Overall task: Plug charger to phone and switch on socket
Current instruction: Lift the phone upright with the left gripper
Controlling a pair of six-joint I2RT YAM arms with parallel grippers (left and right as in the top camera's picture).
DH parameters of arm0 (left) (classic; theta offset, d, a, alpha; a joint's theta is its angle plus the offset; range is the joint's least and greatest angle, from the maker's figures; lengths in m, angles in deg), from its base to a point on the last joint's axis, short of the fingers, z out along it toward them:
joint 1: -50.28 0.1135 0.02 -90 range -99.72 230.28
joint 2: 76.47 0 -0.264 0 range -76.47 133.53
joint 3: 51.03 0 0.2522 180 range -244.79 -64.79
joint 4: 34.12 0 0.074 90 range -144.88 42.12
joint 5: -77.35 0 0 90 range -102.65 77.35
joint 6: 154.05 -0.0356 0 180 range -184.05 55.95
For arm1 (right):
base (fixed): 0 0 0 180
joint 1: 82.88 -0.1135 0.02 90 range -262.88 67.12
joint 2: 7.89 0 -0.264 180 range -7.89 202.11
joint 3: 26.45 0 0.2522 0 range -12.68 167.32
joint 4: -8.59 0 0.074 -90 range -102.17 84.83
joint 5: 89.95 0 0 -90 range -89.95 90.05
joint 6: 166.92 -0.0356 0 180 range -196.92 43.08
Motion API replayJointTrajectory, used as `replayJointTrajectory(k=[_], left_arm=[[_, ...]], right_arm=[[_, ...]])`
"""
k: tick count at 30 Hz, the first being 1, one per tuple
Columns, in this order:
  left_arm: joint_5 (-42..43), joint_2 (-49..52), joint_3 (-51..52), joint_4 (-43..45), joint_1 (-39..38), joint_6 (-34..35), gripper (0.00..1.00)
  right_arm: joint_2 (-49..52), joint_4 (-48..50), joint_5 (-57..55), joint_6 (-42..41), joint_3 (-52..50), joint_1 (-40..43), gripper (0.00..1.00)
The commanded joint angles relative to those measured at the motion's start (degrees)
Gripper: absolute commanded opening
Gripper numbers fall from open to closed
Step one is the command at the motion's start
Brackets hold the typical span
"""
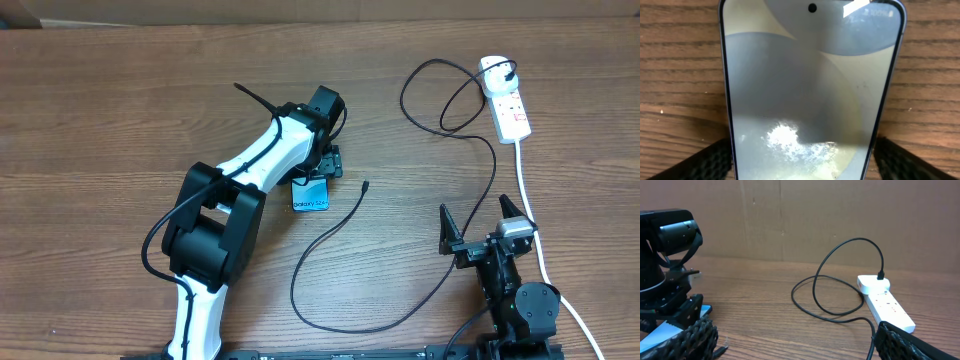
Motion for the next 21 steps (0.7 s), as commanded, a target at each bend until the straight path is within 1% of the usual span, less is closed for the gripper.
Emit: replayJointTrajectory(k=[1, 4, 6, 8, 9, 13, 18, 21], left_arm=[[-1.8, 2.2, 3.4, -0.2, -0.1, 0.9, 0.84], [-1.8, 2.2, 3.5, -0.2, -0.1, 1.2, 0.84], [-1.8, 2.2, 3.5, -0.2, -0.1, 1.2, 0.80], [-1.7, 2.2, 3.5, -0.2, -0.1, 1.2, 0.73], [-1.7, 2.2, 3.5, -0.1, -0.1, 1.2, 0.72], [-1.7, 2.2, 3.5, -0.1, -0.1, 1.2, 0.73], [-1.7, 2.2, 3.5, -0.2, -0.1, 1.2, 0.79], [-0.9, 2.2, 3.5, -0.2, -0.1, 1.2, 0.77]], right_arm=[[-0.5, 0.3, -0.2, 0.1, -0.6, -0.3, 1.00], [-0.5, 0.3, -0.2, 0.1, -0.6, -0.3, 1.00], [-0.5, 0.3, -0.2, 0.1, -0.6, -0.3, 1.00], [-0.5, 0.3, -0.2, 0.1, -0.6, -0.3, 1.00], [-0.5, 0.3, -0.2, 0.1, -0.6, -0.3, 1.00], [-0.5, 0.3, -0.2, 0.1, -0.6, -0.3, 1.00], [-0.5, 0.3, -0.2, 0.1, -0.6, -0.3, 1.00], [-0.5, 0.3, -0.2, 0.1, -0.6, -0.3, 1.00]])
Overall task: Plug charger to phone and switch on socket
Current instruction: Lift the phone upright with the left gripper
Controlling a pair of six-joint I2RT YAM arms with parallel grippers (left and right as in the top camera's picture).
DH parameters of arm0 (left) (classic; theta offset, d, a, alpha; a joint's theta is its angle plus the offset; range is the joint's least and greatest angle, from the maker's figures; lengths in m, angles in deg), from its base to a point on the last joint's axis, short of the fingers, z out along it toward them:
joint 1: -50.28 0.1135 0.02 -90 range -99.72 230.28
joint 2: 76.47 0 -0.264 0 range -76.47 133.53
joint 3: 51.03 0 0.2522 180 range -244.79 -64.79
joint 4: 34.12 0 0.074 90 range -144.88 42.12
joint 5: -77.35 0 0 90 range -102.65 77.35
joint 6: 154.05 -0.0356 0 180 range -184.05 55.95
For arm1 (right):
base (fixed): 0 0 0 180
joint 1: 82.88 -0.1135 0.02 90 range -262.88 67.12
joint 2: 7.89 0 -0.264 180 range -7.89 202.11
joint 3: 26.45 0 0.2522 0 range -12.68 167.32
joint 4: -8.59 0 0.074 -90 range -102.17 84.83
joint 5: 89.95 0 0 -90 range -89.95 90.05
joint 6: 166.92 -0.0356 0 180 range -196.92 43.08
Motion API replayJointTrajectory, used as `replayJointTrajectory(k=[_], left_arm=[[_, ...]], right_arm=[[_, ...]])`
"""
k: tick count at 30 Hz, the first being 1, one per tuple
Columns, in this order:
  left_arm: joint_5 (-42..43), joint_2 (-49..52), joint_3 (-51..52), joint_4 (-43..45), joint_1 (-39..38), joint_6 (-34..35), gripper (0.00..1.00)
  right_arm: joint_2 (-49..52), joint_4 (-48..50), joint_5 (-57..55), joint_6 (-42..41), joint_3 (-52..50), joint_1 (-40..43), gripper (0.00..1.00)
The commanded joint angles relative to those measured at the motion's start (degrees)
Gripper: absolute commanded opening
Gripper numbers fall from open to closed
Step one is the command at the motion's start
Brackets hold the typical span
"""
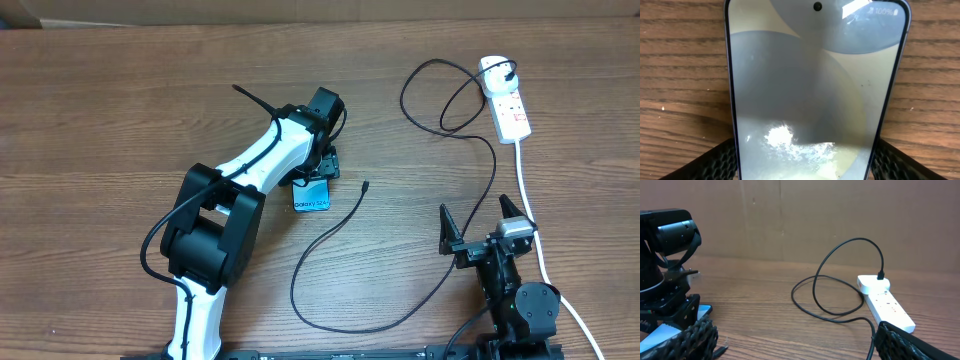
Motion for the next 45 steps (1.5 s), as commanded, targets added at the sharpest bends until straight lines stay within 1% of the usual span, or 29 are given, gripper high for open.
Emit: replayJointTrajectory(k=[1, 3, 5, 11, 19, 32, 40, 45], left_arm=[[-0.1, 2.6, 2.6, -0.9, -0.1, 0.3, 0.75], [1.1, 2.6, 2.0, -1.5, 0.0, 0.3, 0.70], [1.5, 2.6, 1.3, -2.3, 0.0, 0.4, 0.68], [3.1, 2.6, -1.4, -5.4, 0.2, 0.6, 0.69], [14.3, 2.6, -4.9, -8.4, 3.1, 0.8, 0.68], [32.7, 2.6, -5.2, -9.7, 10.2, 0.8, 0.68], [39.4, 2.6, -5.2, -9.7, 12.3, 0.6, 0.68], [49.2, 2.6, -5.2, -9.6, 13.2, 0.6, 0.68]], right_arm=[[-0.5, 0.3, -0.1, 0.1, -0.6, -0.4, 1.00], [-0.5, 0.3, -0.1, 0.1, -0.6, -0.4, 1.00], [-0.5, 0.3, -0.1, 0.1, -0.6, -0.4, 1.00], [-0.5, 0.3, -0.1, 0.1, -0.6, -0.4, 1.00], [-0.5, 0.3, -0.1, 0.1, -0.6, -0.4, 1.00], [-0.5, 0.3, -0.1, 0.1, -0.6, -0.4, 1.00], [-0.5, 0.3, -0.1, 0.1, -0.6, -0.4, 1.00], [-0.5, 0.3, -0.1, 0.1, -0.6, -0.4, 1.00]])
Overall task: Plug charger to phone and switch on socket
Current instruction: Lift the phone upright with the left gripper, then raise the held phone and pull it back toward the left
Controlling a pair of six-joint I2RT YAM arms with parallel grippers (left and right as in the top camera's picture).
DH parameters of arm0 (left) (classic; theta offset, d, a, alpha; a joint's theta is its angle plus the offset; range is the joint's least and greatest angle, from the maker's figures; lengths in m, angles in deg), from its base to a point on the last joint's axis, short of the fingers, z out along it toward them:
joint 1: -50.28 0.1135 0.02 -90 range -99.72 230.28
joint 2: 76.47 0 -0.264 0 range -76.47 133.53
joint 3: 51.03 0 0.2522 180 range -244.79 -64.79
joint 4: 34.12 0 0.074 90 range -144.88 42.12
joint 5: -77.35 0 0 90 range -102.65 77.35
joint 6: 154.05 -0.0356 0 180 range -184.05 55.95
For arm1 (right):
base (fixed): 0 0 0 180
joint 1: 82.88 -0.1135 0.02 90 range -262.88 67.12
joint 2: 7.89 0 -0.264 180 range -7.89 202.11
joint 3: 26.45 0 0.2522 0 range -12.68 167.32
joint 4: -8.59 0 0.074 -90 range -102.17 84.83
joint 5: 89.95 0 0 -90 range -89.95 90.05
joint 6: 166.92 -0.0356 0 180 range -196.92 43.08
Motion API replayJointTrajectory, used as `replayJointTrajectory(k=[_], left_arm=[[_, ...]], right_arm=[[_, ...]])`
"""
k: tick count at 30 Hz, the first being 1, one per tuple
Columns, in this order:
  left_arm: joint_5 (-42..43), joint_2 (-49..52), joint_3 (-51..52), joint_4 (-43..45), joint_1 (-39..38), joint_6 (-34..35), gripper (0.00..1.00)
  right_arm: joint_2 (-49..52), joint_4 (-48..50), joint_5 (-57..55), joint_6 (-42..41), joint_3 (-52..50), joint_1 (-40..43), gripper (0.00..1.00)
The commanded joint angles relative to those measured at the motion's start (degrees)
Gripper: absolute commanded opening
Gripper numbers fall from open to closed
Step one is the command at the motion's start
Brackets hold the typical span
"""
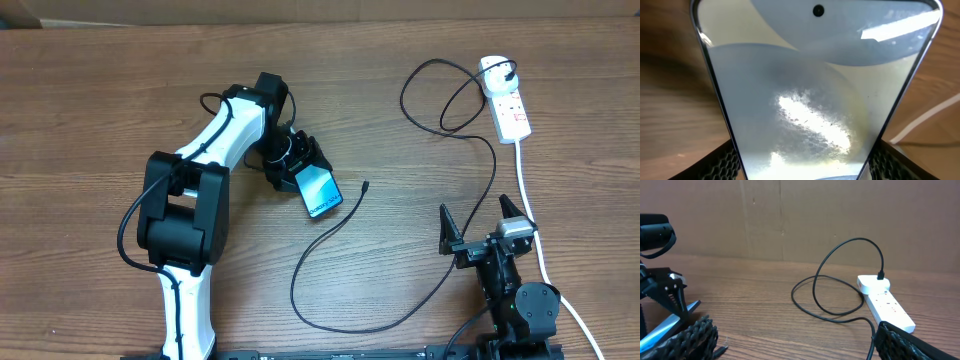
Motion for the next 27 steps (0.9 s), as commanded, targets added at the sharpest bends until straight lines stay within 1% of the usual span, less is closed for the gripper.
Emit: replayJointTrajectory(k=[1, 4, 8, 12, 21, 27], left_arm=[[12.0, 0.4, -1.6, -0.2, 1.0, 0.4, 0.68], [18.3, 0.4, -1.6, 0.0, 1.8, 0.6, 0.68], [30.0, 0.4, -1.6, 1.5, 3.7, 0.7, 0.68], [39.1, 0.4, -1.6, 1.8, 5.9, 3.0, 0.68], [50.9, 0.4, -1.6, 1.8, 10.3, 6.6, 0.68], [54.3, 0.4, -1.6, 1.8, 12.5, 7.0, 0.68]], right_arm=[[-0.5, 0.3, -0.2, 0.1, -0.6, -0.3, 1.00], [-0.5, 0.3, -0.2, 0.1, -0.6, -0.3, 1.00], [-0.5, 0.3, -0.2, 0.1, -0.6, -0.3, 1.00], [-0.5, 0.3, -0.2, 0.1, -0.6, -0.3, 1.00], [-0.5, 0.3, -0.2, 0.1, -0.6, -0.3, 1.00], [-0.5, 0.3, -0.2, 0.1, -0.6, -0.3, 1.00]])
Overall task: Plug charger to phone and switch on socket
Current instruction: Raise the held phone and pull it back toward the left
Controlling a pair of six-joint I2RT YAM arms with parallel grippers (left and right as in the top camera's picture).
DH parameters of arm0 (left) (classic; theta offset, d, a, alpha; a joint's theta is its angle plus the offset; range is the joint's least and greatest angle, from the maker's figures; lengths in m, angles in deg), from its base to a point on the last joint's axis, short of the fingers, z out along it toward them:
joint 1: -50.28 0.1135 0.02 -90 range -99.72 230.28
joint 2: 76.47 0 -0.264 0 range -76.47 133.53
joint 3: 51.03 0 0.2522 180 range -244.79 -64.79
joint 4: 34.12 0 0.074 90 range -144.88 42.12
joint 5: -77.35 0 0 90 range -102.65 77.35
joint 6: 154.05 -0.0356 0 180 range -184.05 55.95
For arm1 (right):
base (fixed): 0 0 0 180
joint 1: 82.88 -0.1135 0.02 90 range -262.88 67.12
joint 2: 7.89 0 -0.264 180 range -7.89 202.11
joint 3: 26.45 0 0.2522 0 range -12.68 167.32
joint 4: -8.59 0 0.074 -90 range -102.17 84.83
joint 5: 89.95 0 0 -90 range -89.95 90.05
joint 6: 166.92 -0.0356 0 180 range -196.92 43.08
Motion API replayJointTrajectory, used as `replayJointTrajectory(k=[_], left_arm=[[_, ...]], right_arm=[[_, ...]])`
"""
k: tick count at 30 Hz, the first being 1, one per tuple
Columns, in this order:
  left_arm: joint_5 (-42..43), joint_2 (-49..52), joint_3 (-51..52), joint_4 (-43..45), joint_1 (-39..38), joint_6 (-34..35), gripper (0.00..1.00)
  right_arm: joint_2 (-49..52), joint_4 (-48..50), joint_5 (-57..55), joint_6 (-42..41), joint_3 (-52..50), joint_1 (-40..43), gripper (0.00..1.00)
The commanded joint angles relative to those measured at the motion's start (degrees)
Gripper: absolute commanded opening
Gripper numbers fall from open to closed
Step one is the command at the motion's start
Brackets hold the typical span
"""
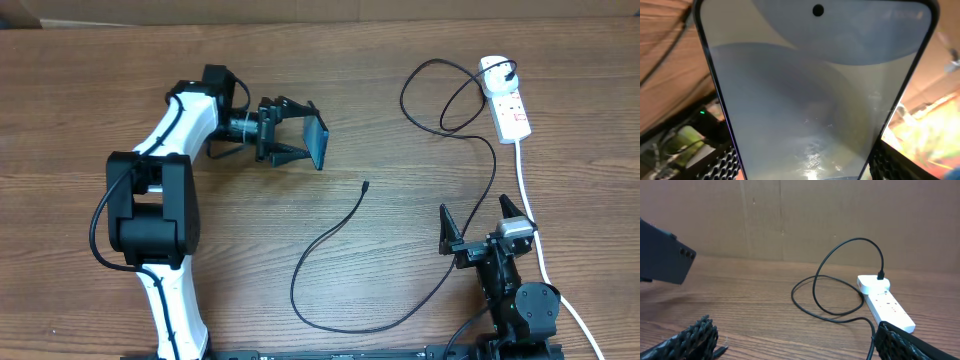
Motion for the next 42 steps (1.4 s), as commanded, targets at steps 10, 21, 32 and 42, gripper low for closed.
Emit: replayJointTrajectory(k=[10, 21, 32, 42], left_arm=[[7.4, 0.4, -1.6, -0.2, 1.7, 2.0, 0.68], [7.4, 0.4, -1.6, -0.3, 1.3, -1.1, 0.66], [7.5, 0.4, -1.6, -1.1, 0.7, -2.0, 0.66], [7.5, 0.4, -1.6, -8.2, 0.8, -8.8, 0.66]], right_arm=[[-0.5, 0.3, -0.1, 0.1, -0.6, -0.3, 1.00], [-0.5, 0.3, -0.1, 0.1, -0.6, -0.3, 1.00], [-0.5, 0.3, -0.1, 0.1, -0.6, -0.3, 1.00], [-0.5, 0.3, -0.1, 0.1, -0.6, -0.3, 1.00]])
